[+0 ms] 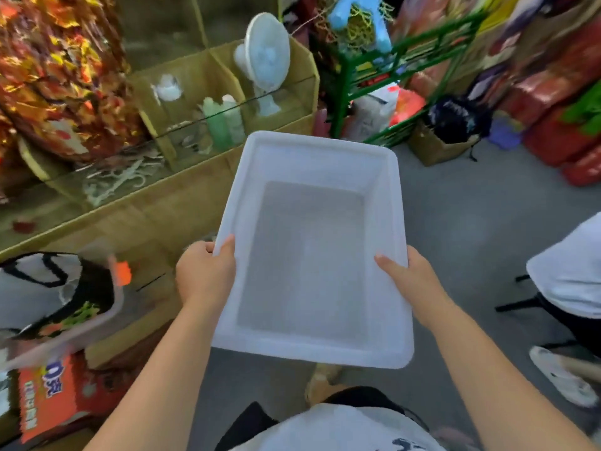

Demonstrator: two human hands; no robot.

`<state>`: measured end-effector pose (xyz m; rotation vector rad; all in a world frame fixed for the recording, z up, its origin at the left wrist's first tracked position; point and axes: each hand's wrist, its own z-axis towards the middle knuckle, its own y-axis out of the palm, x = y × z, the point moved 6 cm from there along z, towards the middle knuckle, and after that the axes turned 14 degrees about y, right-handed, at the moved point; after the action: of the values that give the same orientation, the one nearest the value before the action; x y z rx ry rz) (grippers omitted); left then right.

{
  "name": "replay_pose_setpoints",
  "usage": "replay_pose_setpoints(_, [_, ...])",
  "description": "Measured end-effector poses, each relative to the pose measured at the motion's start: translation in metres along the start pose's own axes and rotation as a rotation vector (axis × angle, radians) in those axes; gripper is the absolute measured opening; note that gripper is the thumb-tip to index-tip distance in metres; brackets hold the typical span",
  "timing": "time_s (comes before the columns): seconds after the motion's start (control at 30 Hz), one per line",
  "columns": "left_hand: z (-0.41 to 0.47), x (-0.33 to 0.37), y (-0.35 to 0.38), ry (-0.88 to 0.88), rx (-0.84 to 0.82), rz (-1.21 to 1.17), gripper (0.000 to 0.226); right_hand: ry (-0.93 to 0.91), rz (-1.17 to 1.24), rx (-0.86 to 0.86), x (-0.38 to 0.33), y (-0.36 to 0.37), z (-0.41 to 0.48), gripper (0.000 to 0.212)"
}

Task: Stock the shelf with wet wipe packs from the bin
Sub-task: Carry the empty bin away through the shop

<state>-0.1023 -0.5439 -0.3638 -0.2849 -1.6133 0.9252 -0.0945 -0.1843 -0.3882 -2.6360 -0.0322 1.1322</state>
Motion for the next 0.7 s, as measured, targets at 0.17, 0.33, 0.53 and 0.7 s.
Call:
replay_pose_setpoints(0.17, [0.052,0.101,0.102,0.106,-0.072,-0.012,0.053,-0.015,0.029,0.194,-0.04,-0.099,0.064,0.02])
replay_pose_setpoints(0.33, [0.11,0.176,0.182,0.154,-0.149,-0.066,0.047,0.046,0.139,0.281,-0.065,-0.164,0.116,0.025])
replay_pose_setpoints(0.53, [0.186,0.292,0.297,0.303,-0.281,-0.07,0.044,0.092,0.206,0.455,-0.101,-0.24,0.188,0.019])
replay_pose_setpoints(0.7, [0.235,0.412,0.384,0.498,-0.437,-0.04,0.053,0.143,0.304,0.623,-0.126,-0.305,0.235,0.016])
